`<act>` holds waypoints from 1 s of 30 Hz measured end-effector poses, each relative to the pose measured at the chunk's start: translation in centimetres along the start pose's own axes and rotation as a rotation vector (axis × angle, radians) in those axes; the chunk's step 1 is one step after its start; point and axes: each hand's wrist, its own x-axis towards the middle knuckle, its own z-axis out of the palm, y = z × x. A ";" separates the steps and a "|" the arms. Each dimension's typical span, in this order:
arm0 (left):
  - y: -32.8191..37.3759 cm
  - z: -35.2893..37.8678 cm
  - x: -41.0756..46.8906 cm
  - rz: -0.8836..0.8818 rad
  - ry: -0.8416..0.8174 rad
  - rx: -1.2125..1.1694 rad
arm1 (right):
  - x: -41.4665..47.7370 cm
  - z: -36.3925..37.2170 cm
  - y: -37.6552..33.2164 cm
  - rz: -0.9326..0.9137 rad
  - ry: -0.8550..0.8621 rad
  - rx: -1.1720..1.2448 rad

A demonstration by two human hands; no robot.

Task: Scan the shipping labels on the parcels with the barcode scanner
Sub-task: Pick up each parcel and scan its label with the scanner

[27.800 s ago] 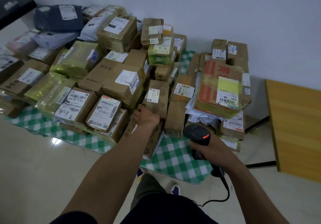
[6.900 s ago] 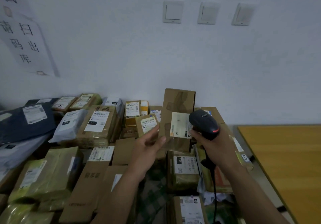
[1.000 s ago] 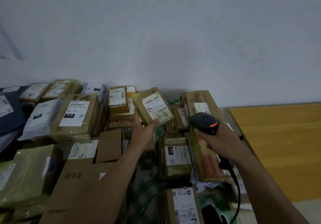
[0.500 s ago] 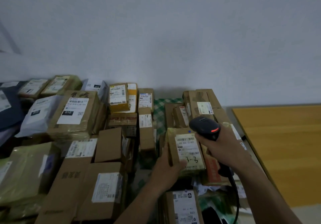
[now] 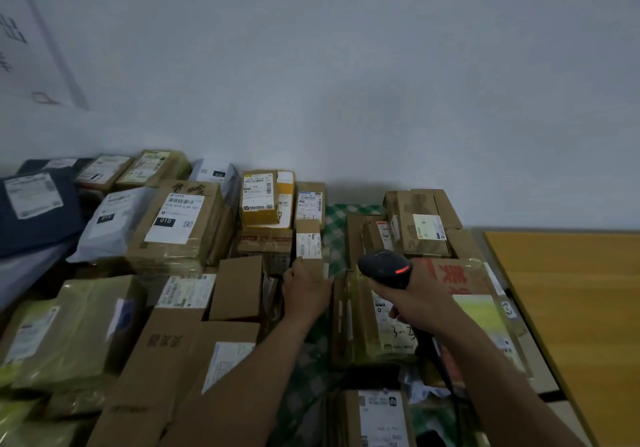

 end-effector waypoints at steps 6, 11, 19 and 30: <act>-1.7 0.9 1.3 -0.068 -0.073 -0.038 | -0.2 0.2 0.5 0.035 -0.040 -0.043; -1.1 -0.6 -0.8 0.088 0.003 -0.208 | -0.8 -0.1 0.3 0.010 -0.019 -0.021; 0.6 -5.6 -7.4 0.275 -0.137 -0.638 | -1.9 -0.9 -1.2 -0.038 0.099 0.102; 2.4 -5.8 -12.5 0.364 -0.235 -0.597 | -5.0 -0.1 -3.8 -0.184 0.379 0.269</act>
